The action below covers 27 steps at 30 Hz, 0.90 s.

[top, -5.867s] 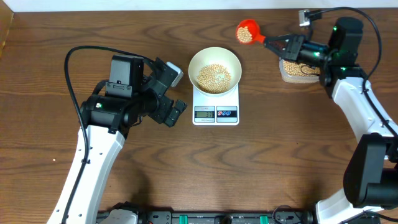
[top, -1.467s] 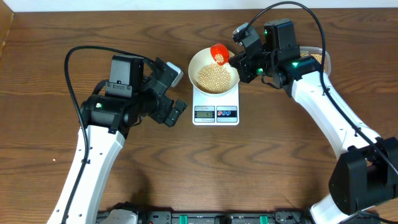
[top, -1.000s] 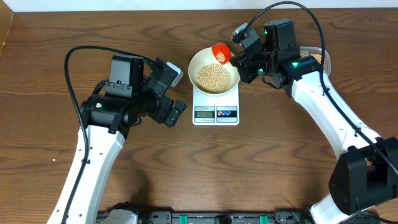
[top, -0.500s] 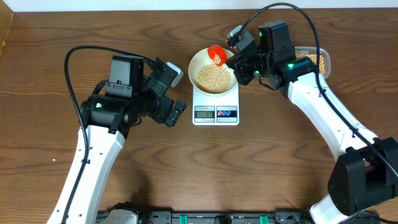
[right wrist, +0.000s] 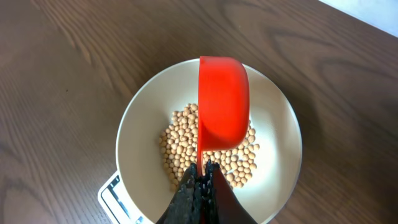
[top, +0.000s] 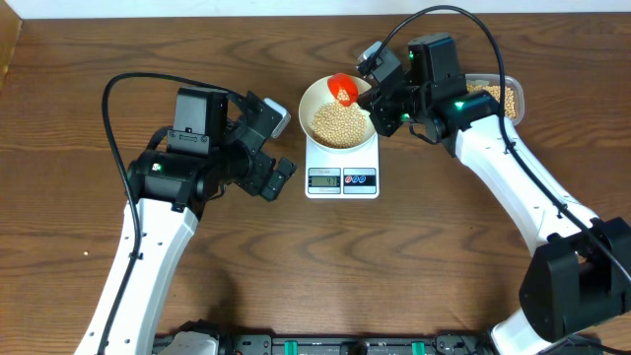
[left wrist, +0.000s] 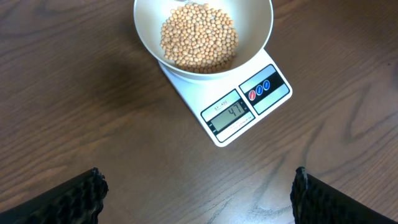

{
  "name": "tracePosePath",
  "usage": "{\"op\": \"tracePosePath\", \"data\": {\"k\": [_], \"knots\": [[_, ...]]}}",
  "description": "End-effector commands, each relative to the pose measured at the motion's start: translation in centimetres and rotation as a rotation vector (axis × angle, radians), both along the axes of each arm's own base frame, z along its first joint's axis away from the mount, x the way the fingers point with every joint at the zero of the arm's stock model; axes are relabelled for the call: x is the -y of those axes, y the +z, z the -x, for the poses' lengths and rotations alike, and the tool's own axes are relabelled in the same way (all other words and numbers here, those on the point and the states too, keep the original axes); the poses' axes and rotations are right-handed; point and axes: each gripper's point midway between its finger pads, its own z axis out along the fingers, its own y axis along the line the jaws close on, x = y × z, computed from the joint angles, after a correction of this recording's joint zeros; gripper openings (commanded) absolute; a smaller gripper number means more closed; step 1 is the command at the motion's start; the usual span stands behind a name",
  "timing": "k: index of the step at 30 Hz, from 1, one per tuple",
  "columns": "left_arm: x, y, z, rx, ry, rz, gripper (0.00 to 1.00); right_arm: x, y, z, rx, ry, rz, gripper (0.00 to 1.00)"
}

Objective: Scoop item into bowl and weigh 50g on scale
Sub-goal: 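Raise the scoop above the bowl with the right gripper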

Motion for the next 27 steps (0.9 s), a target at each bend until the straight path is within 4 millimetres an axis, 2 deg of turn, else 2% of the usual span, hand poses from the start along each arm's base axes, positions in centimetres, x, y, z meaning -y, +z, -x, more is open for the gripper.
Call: {"op": "tracePosePath", "data": {"k": [1, 12, 27], "knots": [[0.0, 0.5, -0.2, 0.020, -0.010, -0.008, 0.96, 0.4, 1.1, -0.9, -0.015, -0.036, -0.055, 0.01], [0.0, 0.5, -0.2, 0.020, -0.010, -0.008, 0.96, 1.4, 2.1, -1.3, -0.059, -0.041, -0.165, 0.01], [0.0, 0.5, -0.2, 0.020, -0.010, -0.008, 0.96, 2.0, 2.2, -1.5, -0.062, -0.049, -0.173, 0.01]]}}
